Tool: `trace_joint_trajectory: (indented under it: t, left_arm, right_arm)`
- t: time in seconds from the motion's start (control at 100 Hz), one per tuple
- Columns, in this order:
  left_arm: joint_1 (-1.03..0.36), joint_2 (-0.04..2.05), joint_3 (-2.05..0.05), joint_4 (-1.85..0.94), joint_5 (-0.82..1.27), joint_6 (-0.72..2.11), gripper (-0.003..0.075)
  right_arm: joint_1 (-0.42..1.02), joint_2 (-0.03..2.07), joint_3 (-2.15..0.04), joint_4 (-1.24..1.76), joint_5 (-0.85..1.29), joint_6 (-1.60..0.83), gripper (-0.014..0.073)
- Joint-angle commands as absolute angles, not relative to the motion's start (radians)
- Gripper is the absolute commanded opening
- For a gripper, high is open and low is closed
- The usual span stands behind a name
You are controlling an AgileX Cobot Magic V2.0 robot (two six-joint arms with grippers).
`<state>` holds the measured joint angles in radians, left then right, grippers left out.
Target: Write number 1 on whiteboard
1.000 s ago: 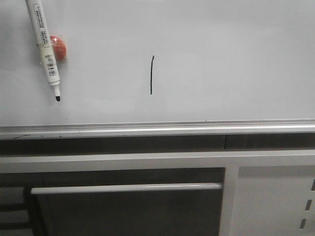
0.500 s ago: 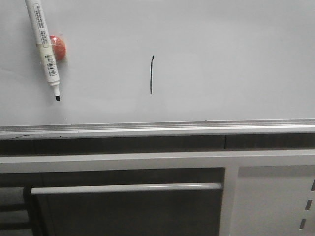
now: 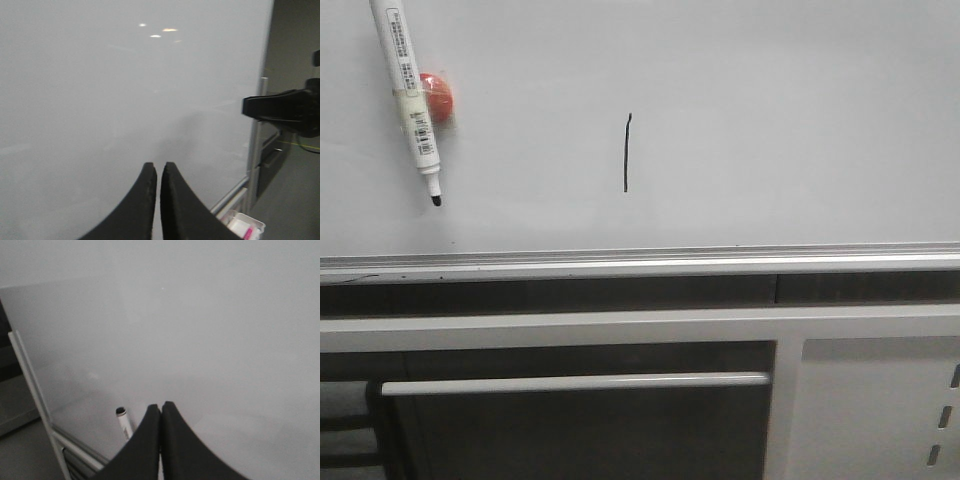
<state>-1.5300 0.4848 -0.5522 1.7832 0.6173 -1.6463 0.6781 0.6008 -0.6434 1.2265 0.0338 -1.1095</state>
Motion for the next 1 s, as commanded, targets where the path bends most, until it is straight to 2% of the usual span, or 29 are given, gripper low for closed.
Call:
trace_joint_trajectory:
  t: [0.0, 0.34, 0.53, 0.99]
  left_arm:
    - [-1.538, 0.481, -0.551, 1.855, 0.54, -1.635, -0.002]
    - [-1.538, 0.483, -0.331, 1.853, 0.371, -1.783, -0.002]
    - [-1.538, 0.483, -0.25, 1.853, 0.352, -1.797, -0.002]
    - [-1.538, 0.483, -0.226, 1.853, 0.382, -1.797, -0.002]
  right_arm:
    - [0.674, 0.59, -0.627, 1.199, 0.075, -1.122, -0.0062]
    - [0.674, 0.462, -0.38, 1.246, 0.142, -1.107, -0.0062]
    - [0.674, 0.418, -0.268, 1.285, 0.182, -1.107, -0.0063]
    - [0.674, 0.418, -0.235, 1.287, 0.214, -1.107, -0.0064]
